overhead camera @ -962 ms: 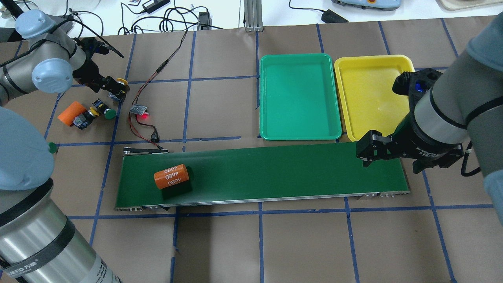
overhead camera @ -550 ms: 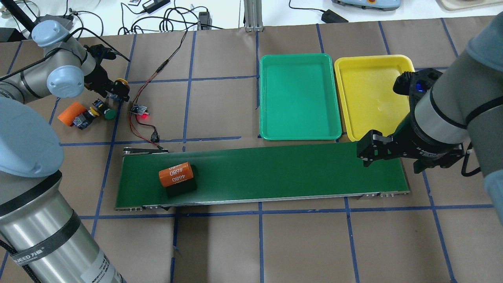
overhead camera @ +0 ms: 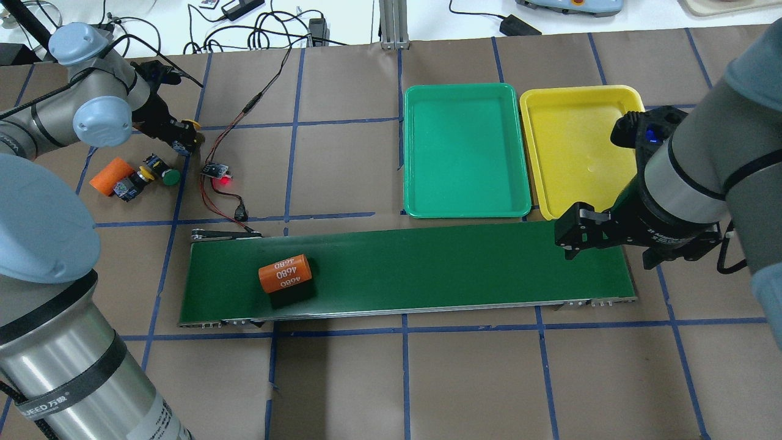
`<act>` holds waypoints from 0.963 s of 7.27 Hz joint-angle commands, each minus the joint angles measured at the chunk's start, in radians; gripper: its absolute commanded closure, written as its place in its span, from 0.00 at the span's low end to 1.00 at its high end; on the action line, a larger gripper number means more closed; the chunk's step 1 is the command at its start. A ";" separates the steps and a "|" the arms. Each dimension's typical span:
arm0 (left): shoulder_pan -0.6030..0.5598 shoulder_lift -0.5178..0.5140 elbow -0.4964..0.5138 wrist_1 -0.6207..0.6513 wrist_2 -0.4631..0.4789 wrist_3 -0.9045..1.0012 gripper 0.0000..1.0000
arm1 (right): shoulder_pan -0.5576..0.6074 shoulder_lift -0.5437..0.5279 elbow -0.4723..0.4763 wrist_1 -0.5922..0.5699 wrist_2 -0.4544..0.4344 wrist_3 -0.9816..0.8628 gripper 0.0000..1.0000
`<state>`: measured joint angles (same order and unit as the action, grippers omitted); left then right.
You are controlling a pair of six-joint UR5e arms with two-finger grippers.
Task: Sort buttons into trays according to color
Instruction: 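Grasp the yellow push-button with the left gripper and lift it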
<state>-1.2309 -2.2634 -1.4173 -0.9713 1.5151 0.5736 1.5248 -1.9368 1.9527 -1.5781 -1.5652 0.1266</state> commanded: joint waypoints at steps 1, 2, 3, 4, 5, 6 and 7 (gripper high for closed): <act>-0.015 0.091 -0.085 -0.020 0.031 -0.027 1.00 | 0.000 -0.001 0.000 0.000 0.004 -0.004 0.00; -0.016 0.201 -0.220 -0.009 0.027 -0.102 1.00 | 0.000 -0.001 0.000 0.001 0.004 -0.004 0.00; -0.031 0.311 -0.326 -0.009 0.017 -0.232 1.00 | 0.000 0.001 0.000 0.001 -0.001 -0.007 0.00; -0.060 0.399 -0.419 -0.012 0.023 -0.244 1.00 | 0.000 -0.001 0.000 0.001 0.002 -0.007 0.00; -0.084 0.482 -0.518 -0.010 0.031 -0.301 1.00 | 0.000 -0.001 0.000 0.001 0.004 -0.007 0.00; -0.113 0.563 -0.584 -0.020 0.033 -0.361 1.00 | 0.000 -0.001 0.000 0.001 0.004 -0.007 0.00; -0.155 0.629 -0.645 -0.032 0.036 -0.407 1.00 | 0.000 -0.002 0.000 0.003 0.001 -0.007 0.00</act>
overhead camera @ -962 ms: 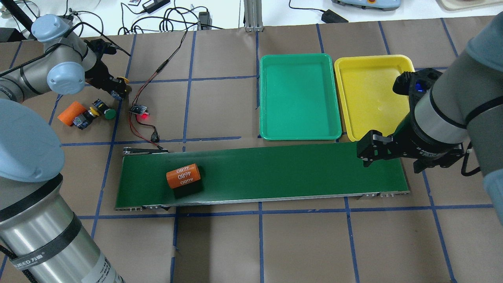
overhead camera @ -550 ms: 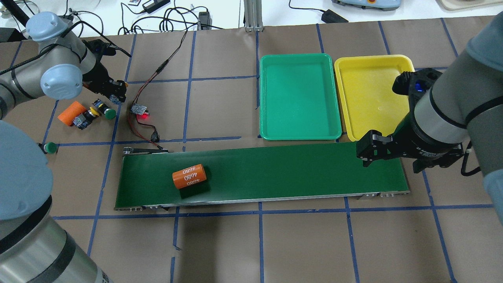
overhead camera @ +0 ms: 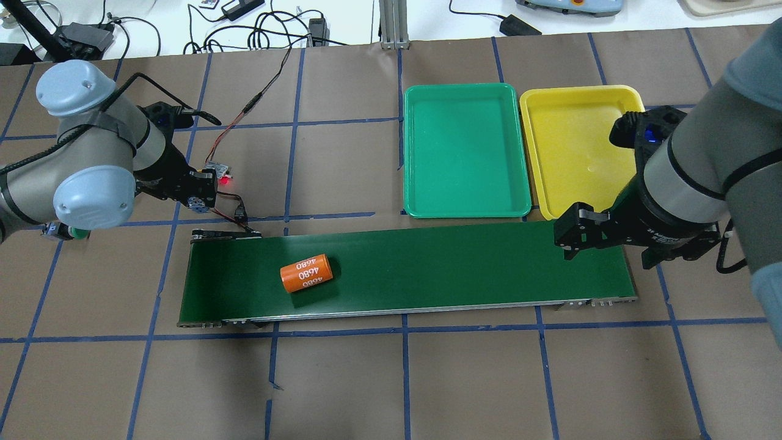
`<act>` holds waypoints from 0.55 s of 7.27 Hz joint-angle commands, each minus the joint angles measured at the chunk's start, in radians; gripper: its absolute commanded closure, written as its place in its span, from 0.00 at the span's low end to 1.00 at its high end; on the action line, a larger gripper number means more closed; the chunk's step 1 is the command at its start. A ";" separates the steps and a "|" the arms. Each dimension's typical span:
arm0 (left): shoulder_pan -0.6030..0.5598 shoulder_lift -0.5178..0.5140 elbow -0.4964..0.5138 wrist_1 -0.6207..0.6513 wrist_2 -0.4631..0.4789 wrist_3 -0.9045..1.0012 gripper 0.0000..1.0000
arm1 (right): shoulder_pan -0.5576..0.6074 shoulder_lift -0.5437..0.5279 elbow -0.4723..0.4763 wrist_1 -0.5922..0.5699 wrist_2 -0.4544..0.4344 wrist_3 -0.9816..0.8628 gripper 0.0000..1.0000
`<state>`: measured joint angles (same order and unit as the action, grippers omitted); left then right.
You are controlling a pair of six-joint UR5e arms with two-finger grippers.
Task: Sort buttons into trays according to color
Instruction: 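Grasp the yellow push-button with the left gripper and lift it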
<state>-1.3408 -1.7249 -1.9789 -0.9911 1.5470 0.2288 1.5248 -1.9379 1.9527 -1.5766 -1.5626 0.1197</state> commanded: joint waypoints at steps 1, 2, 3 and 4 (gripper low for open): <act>-0.061 0.144 -0.163 -0.017 0.004 -0.110 1.00 | 0.000 0.000 0.002 0.004 -0.007 0.000 0.00; -0.061 0.178 -0.219 -0.015 0.001 -0.118 1.00 | 0.000 -0.001 0.000 0.006 -0.001 0.001 0.00; -0.063 0.214 -0.247 -0.017 0.002 -0.141 1.00 | 0.000 -0.001 0.002 0.004 0.001 0.002 0.00; -0.069 0.237 -0.283 -0.018 0.002 -0.147 1.00 | 0.000 -0.001 0.002 0.004 0.003 0.002 0.00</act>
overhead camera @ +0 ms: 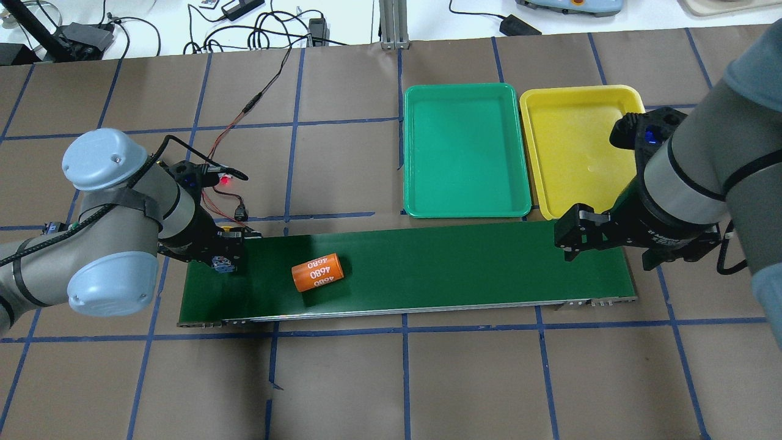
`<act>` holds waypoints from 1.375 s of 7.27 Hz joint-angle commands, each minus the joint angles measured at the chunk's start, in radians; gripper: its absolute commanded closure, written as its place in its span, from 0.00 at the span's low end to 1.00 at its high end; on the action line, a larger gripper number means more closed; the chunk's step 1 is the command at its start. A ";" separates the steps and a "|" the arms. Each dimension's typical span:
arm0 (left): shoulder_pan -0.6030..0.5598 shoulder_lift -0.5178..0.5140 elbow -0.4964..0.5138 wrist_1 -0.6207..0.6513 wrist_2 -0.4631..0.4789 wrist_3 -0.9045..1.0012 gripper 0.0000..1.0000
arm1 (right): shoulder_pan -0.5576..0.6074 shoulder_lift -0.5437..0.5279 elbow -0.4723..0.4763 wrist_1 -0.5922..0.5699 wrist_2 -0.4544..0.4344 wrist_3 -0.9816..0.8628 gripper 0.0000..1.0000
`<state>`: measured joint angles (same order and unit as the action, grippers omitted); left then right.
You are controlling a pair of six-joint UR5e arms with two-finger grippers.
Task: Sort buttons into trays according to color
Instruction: 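Set the yellow push-button on the belt and release it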
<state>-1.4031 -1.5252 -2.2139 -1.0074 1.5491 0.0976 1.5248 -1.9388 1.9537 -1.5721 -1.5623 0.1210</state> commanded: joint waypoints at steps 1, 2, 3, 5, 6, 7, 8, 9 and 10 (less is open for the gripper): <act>-0.014 0.051 -0.065 -0.002 0.000 -0.016 0.89 | 0.002 0.000 0.001 0.001 0.002 -0.001 0.00; -0.016 0.027 -0.058 0.010 -0.003 -0.015 0.01 | 0.002 0.000 0.001 0.003 0.002 -0.001 0.00; -0.013 0.020 -0.044 0.013 -0.003 -0.009 0.00 | 0.002 0.000 -0.001 -0.002 0.002 0.000 0.00; 0.022 0.014 0.139 -0.161 0.018 0.184 0.00 | 0.002 0.000 0.001 -0.002 0.002 0.000 0.00; 0.092 -0.019 0.228 -0.228 0.016 0.221 0.00 | 0.002 0.000 0.001 0.003 -0.001 -0.001 0.00; 0.177 -0.089 0.276 -0.221 0.016 0.408 0.00 | 0.002 0.000 0.001 0.003 0.001 -0.001 0.00; 0.250 -0.187 0.337 -0.147 0.022 0.561 0.00 | 0.002 0.000 0.001 0.000 0.002 0.000 0.00; 0.288 -0.296 0.461 -0.125 0.023 0.688 0.00 | 0.002 0.000 0.001 0.000 0.002 0.000 0.00; 0.314 -0.413 0.593 -0.125 0.038 0.828 0.00 | 0.002 0.000 0.001 0.001 0.002 0.000 0.00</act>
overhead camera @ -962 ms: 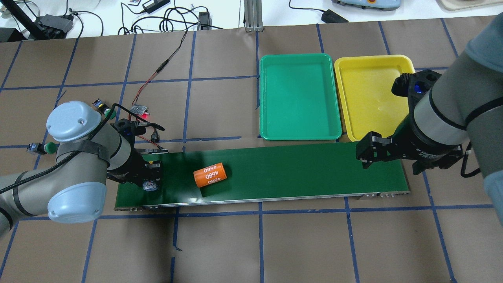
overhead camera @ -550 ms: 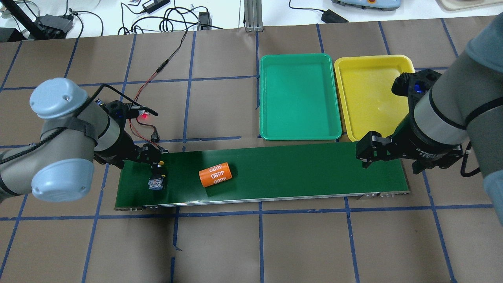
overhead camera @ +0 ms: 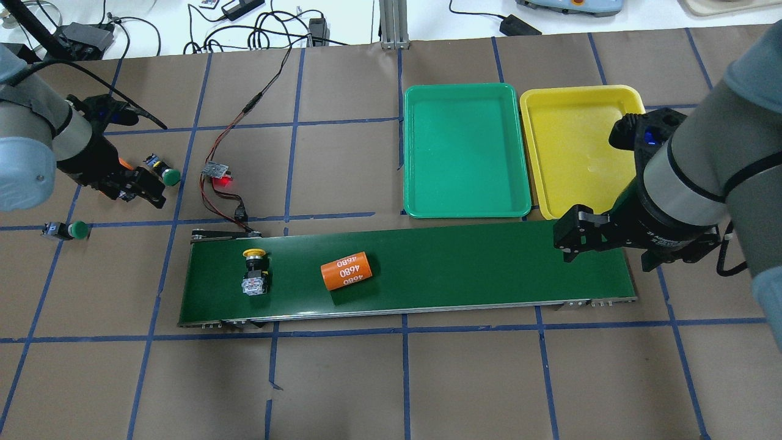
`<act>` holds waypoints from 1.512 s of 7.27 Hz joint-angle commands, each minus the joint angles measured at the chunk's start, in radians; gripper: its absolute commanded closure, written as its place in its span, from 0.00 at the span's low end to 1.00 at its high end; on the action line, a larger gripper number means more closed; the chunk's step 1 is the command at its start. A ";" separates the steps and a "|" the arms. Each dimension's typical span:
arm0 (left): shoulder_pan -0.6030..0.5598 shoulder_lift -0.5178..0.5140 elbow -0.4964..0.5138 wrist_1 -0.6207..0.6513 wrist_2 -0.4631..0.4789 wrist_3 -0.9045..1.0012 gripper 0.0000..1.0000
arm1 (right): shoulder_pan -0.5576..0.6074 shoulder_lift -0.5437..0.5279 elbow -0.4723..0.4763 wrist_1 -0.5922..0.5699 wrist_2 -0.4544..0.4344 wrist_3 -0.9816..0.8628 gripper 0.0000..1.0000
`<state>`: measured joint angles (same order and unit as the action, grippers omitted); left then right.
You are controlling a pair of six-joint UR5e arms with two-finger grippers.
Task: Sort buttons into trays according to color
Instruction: 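Reach the left gripper to the second orange cylinder and grasp it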
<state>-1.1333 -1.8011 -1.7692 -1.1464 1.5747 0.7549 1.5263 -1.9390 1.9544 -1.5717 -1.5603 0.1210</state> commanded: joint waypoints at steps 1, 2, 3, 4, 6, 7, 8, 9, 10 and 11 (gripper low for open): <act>0.090 -0.237 0.234 0.019 0.008 0.293 0.00 | 0.000 0.000 0.000 0.004 -0.004 -0.001 0.00; 0.122 -0.324 0.308 0.027 0.008 0.402 0.00 | 0.000 0.000 0.000 0.002 0.000 0.000 0.00; 0.127 -0.381 0.365 0.045 0.007 0.496 0.00 | 0.000 0.000 0.000 0.002 0.000 0.000 0.00; 0.129 -0.426 0.410 0.045 0.005 0.586 0.00 | 0.000 0.000 0.000 0.001 0.000 0.000 0.00; 0.129 -0.452 0.398 0.033 0.004 0.600 0.00 | 0.000 0.000 0.000 0.004 0.000 -0.001 0.00; 0.132 -0.463 0.396 0.033 0.002 0.600 0.00 | 0.000 0.000 0.000 0.001 0.000 0.003 0.00; 0.142 -0.468 0.384 0.033 -0.001 0.600 0.00 | 0.000 0.000 0.000 0.002 0.000 0.000 0.00; 0.164 -0.477 0.381 0.033 -0.004 0.601 0.08 | 0.000 0.000 0.000 0.001 0.000 0.003 0.00; 0.164 -0.483 0.379 0.033 0.002 0.601 0.33 | 0.000 0.000 0.000 0.004 0.000 0.000 0.00; 0.162 -0.480 0.379 0.031 0.004 0.600 0.71 | 0.000 0.000 0.000 0.005 0.000 -0.001 0.00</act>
<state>-0.9730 -2.2798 -1.3884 -1.1140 1.5758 1.3554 1.5263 -1.9389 1.9543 -1.5682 -1.5600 0.1216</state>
